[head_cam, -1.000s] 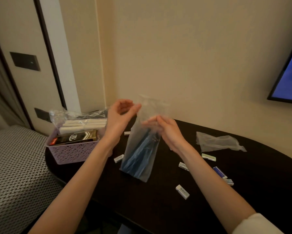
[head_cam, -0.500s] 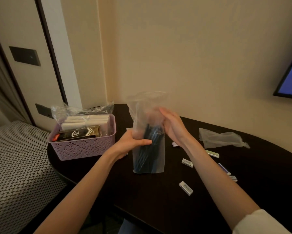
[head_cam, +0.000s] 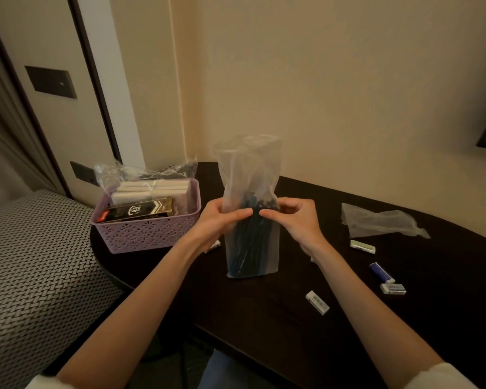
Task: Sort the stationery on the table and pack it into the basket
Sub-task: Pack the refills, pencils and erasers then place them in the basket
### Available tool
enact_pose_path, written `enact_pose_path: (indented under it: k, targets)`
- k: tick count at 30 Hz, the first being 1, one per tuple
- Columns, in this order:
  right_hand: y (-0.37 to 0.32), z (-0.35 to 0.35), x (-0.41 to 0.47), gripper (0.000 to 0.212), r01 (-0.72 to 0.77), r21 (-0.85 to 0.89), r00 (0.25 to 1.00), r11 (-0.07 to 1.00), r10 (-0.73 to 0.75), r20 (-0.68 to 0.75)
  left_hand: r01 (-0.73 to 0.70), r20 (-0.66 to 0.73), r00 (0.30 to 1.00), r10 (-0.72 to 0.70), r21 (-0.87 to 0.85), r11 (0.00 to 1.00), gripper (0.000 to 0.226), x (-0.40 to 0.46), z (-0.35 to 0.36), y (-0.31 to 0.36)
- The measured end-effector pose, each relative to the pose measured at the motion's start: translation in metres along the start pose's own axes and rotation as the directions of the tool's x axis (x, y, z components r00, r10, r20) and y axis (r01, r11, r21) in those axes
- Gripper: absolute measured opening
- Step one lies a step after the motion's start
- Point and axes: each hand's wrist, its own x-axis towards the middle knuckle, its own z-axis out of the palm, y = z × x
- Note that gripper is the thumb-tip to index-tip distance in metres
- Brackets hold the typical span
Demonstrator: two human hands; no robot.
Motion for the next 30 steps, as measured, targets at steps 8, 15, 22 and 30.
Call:
enact_pose_path:
  k: [8,15,22,30]
  targets:
    - [-0.006,0.007,0.000,0.019,-0.038,0.027,0.998,0.999,0.037,0.045,-0.039,0.010,0.999,0.038,0.133,0.990,0.047,0.002,-0.002,0.004]
    - [-0.008,0.004,0.002,0.016,-0.092,0.141,0.995,0.986,0.084,0.062,-0.061,-0.011,0.998,0.060,-0.144,0.988,0.042,0.000,-0.004,0.007]
    - [-0.016,0.000,0.002,0.011,-0.050,0.145,0.998,0.988,0.043,0.050,-0.095,-0.058,0.994,0.092,-0.058,0.994,0.026,0.004,-0.007,0.018]
    - [-0.020,-0.009,0.005,0.021,-0.105,0.092,0.994,0.990,0.100,0.053,-0.150,-0.024,0.989,0.148,-0.156,0.976,0.024,0.006,-0.008,0.030]
